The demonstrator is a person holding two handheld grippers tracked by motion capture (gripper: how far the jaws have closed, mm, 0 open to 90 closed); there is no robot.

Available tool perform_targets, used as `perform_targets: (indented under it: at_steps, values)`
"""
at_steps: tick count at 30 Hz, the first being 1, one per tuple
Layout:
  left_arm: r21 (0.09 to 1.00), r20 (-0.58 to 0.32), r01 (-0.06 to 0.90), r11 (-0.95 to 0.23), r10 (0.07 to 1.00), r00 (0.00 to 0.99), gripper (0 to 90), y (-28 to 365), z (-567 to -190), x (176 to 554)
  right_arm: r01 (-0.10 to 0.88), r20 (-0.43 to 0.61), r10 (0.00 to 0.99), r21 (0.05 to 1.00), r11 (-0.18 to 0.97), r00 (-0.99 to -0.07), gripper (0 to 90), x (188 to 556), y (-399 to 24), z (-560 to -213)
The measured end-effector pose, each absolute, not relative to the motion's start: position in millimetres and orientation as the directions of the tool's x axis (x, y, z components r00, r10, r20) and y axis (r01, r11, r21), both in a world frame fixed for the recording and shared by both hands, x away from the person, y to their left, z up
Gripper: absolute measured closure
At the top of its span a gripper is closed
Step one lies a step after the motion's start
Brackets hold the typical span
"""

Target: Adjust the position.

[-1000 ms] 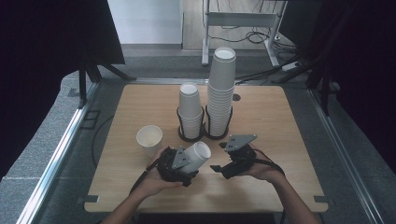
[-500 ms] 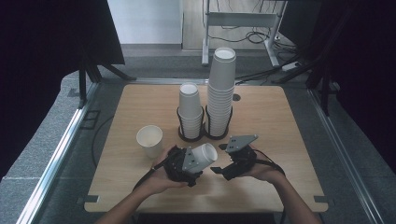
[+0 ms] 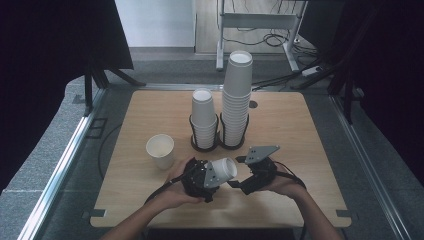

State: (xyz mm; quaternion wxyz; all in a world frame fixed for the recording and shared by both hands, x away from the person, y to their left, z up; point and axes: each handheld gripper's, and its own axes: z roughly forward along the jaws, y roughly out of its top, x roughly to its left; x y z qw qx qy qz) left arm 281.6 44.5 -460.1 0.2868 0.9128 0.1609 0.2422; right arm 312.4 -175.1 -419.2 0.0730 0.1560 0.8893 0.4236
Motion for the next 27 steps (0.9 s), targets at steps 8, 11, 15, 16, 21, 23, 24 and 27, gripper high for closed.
perform_targets:
  at_steps: [8,11,15,16,21,23,24,27]
  values:
    - [0.567,0.367,0.133,-0.813,0.394,0.843,12.9,34.5,-467.3,279.1,0.196,-0.001,0.255,0.633,0.749,-0.967,14.4,319.8,-166.1,-413.7]
    - [0.556,0.394,0.118,-0.822,0.386,0.834,12.9,31.5,-470.0,277.5,0.189,0.011,0.222,0.570,0.800,-0.975,14.1,324.6,-159.2,-414.7]
    - [0.519,0.436,0.089,-0.850,0.353,0.828,12.9,27.9,-470.9,275.4,0.172,0.021,0.187,0.504,0.846,-0.982,13.9,329.2,-150.8,-414.6]
    - [0.514,0.444,0.081,-0.854,0.345,0.827,12.9,26.3,-471.6,274.6,0.174,0.029,0.183,0.491,0.854,-0.983,14.0,330.2,-149.1,-414.5]
    - [0.507,0.457,0.060,-0.860,0.327,0.827,12.9,18.1,-473.2,271.5,0.191,0.081,0.173,0.427,0.884,-0.982,14.1,338.6,-141.9,-414.8]
    - [0.504,0.460,0.053,-0.862,0.319,0.829,12.9,14.6,-473.2,270.8,0.194,0.098,0.168,0.400,0.896,-0.981,14.3,340.0,-139.5,-415.7]
    - [0.496,0.470,0.043,-0.867,0.310,0.827,12.9,12.3,-473.3,270.8,0.193,0.101,0.167,0.383,0.903,-0.981,14.3,340.5,-138.2,-416.3]
    - [0.479,0.496,0.021,-0.878,0.290,0.819,12.9,7.0,-472.6,269.8,0.197,0.120,0.165,0.346,0.917,-0.979,14.7,342.0,-134.3,-418.3]
